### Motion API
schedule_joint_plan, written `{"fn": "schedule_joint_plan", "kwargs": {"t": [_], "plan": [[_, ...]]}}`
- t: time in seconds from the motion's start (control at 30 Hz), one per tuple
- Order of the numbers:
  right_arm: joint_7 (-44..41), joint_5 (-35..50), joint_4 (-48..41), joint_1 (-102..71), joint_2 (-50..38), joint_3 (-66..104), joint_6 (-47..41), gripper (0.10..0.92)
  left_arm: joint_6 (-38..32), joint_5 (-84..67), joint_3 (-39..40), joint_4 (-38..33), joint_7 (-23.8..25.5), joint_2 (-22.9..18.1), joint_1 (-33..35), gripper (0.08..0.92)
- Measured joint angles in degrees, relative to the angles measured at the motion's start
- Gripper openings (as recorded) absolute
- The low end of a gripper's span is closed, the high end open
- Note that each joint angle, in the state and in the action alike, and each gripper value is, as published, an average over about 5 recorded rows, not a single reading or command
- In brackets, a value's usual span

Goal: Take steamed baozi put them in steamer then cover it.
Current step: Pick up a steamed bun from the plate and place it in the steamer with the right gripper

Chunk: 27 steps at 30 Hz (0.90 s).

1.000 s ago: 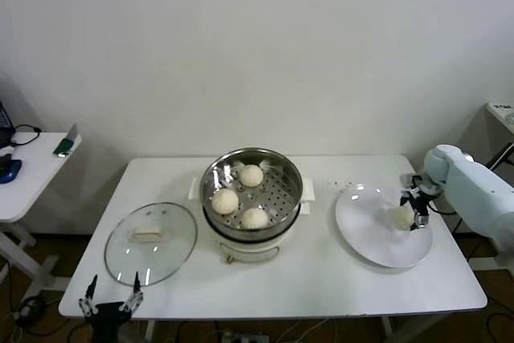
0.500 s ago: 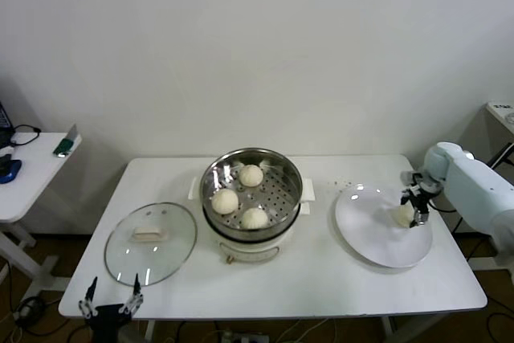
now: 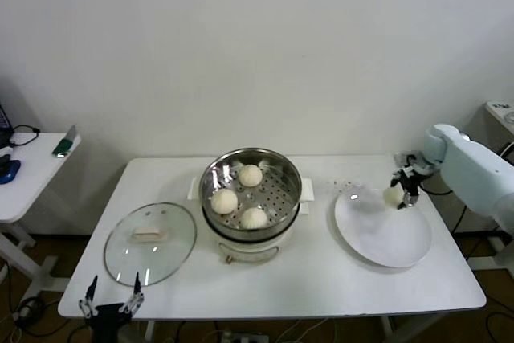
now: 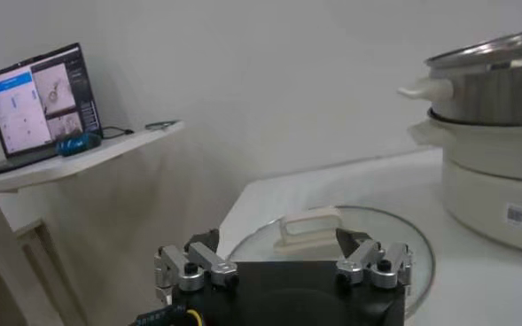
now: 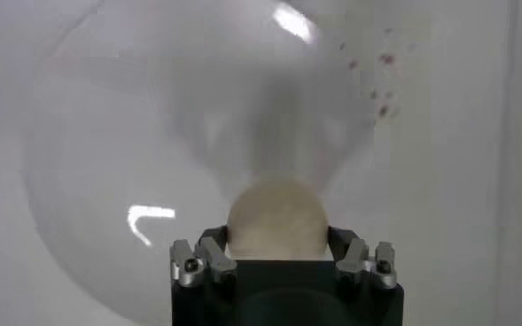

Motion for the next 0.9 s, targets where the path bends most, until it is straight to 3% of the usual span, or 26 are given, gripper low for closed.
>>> {"fn": "schedule_joint_plan", "kwargs": {"t": [0.6,0.9], "plan": [[4.9,39.6,14.4,27.8,11.2,-31.0,-11.5,0.738,-1.1,-0.7,2.8,-1.9,1.6,0.9,0.4,0.823],[9.0,52.3,22.5,34.1,17.4,-41.9,-15.5,0.738,-2.0,-0.8,4.1,-1.8,1.8,1.3,0.9,0.823]]}}
